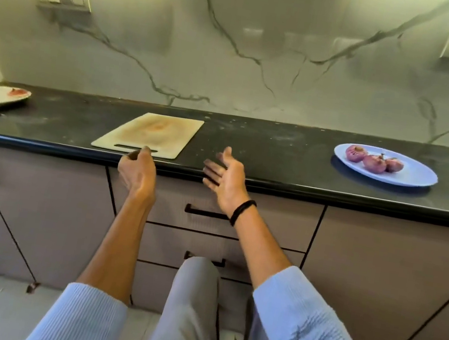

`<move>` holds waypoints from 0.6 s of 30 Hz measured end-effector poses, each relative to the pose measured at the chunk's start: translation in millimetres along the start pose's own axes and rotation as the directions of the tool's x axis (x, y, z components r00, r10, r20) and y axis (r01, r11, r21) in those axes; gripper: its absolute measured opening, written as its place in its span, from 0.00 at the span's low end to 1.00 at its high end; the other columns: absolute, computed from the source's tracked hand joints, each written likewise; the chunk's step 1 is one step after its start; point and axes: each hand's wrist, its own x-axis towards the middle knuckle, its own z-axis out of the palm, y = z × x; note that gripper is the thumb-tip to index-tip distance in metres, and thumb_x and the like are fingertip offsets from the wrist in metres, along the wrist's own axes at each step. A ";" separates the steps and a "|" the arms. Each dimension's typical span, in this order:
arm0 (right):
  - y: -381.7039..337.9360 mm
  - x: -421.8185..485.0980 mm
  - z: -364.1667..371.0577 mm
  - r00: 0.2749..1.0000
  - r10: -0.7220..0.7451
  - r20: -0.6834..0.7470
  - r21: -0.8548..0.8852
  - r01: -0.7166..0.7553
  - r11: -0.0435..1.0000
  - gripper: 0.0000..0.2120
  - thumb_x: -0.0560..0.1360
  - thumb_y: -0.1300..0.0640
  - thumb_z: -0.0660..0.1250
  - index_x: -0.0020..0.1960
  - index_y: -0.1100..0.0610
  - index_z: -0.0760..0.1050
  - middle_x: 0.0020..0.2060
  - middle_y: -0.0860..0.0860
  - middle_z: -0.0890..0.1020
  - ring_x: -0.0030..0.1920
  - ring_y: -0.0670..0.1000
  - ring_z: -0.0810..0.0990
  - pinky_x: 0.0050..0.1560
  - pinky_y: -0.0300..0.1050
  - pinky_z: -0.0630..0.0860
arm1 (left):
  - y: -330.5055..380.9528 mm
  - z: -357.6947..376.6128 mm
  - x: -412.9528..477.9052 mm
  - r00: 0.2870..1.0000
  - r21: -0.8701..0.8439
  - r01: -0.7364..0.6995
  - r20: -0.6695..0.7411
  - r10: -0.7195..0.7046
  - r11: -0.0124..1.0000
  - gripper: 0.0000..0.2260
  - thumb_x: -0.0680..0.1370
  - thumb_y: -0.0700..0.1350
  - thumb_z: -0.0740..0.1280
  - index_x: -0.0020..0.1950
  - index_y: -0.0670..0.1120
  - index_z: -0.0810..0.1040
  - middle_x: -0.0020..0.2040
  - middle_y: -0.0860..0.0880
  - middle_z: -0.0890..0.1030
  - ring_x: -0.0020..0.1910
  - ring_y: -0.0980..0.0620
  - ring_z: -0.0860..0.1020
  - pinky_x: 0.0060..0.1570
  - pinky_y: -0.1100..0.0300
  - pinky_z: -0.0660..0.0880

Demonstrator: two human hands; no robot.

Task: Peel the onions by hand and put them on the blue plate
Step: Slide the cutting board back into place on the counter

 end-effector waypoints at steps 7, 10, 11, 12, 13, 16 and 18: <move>-64.9 80.9 32.0 0.998 -0.066 -0.019 -0.154 0.062 0.986 0.14 0.81 0.43 0.63 0.57 0.53 0.77 0.56 0.57 0.83 0.54 0.55 0.81 0.59 0.55 0.76 | 29.0 26.6 48.9 0.995 0.115 0.073 -0.069 -0.065 0.991 0.17 0.68 0.49 0.64 0.53 0.42 0.74 0.51 0.45 0.78 0.51 0.45 0.77 0.55 0.50 0.77; -77.9 132.2 47.9 0.997 -0.074 -0.030 -0.277 0.063 0.959 0.11 0.81 0.45 0.63 0.53 0.53 0.76 0.57 0.56 0.82 0.58 0.56 0.80 0.62 0.56 0.75 | 30.5 36.1 71.7 0.990 0.266 0.121 -0.107 -0.095 0.956 0.28 0.73 0.52 0.66 0.70 0.42 0.64 0.66 0.40 0.68 0.62 0.39 0.71 0.61 0.45 0.73; -78.3 154.8 52.7 0.996 -0.083 -0.024 -0.335 0.070 0.940 0.13 0.81 0.45 0.63 0.56 0.54 0.77 0.57 0.55 0.82 0.58 0.55 0.80 0.62 0.55 0.75 | 28.3 38.3 80.4 0.988 0.324 0.132 -0.117 -0.099 0.937 0.30 0.74 0.53 0.66 0.72 0.42 0.62 0.68 0.38 0.65 0.63 0.37 0.70 0.60 0.44 0.73; -79.2 179.7 61.7 0.995 -0.097 -0.016 -0.410 0.082 0.908 0.14 0.81 0.45 0.63 0.58 0.55 0.77 0.57 0.54 0.82 0.58 0.55 0.79 0.62 0.55 0.75 | 27.0 42.7 92.3 0.987 0.374 0.138 -0.133 -0.094 0.917 0.32 0.74 0.55 0.67 0.72 0.42 0.61 0.69 0.36 0.64 0.64 0.36 0.69 0.59 0.44 0.72; -78.0 204.2 67.6 0.993 -0.116 -0.008 -0.475 0.098 0.875 0.15 0.80 0.45 0.63 0.58 0.55 0.78 0.56 0.53 0.81 0.58 0.55 0.79 0.62 0.54 0.74 | 23.9 45.8 102.4 0.986 0.426 0.136 -0.142 -0.082 0.894 0.33 0.74 0.56 0.67 0.73 0.42 0.60 0.70 0.35 0.63 0.64 0.35 0.69 0.59 0.43 0.72; -69.8 268.3 82.6 0.992 -0.117 0.044 -0.706 0.114 0.699 0.15 0.79 0.43 0.63 0.52 0.54 0.78 0.53 0.52 0.78 0.59 0.57 0.76 0.60 0.51 0.72 | 14.9 51.8 127.9 0.982 0.551 0.139 -0.182 -0.044 0.823 0.34 0.74 0.56 0.68 0.73 0.41 0.59 0.68 0.34 0.62 0.63 0.33 0.69 0.57 0.43 0.71; -59.2 309.0 93.3 0.993 -0.067 0.095 -0.830 0.116 0.545 0.21 0.79 0.43 0.63 0.63 0.58 0.76 0.65 0.57 0.77 0.67 0.60 0.73 0.65 0.53 0.71 | 9.8 55.9 146.1 0.976 0.588 0.152 -0.218 -0.026 0.795 0.34 0.74 0.53 0.68 0.73 0.41 0.58 0.67 0.34 0.62 0.61 0.33 0.69 0.55 0.45 0.71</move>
